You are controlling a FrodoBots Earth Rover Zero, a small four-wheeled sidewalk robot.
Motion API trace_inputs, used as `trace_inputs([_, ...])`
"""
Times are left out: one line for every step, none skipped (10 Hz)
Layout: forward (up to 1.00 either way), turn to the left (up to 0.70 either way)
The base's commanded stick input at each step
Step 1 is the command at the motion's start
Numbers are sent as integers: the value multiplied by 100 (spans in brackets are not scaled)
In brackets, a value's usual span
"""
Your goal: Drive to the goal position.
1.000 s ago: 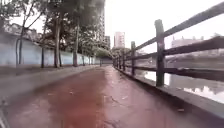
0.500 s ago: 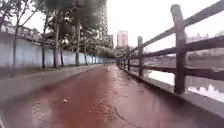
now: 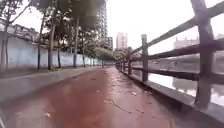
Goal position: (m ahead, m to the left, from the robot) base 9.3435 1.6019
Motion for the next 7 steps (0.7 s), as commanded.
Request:
trace_inputs([100, 0])
trace_inputs([100, 0])
trace_inputs([100, 1])
trace_inputs([100, 9])
trace_inputs([100, 33])
trace_inputs([100, 40])
trace_inputs([100, 40])
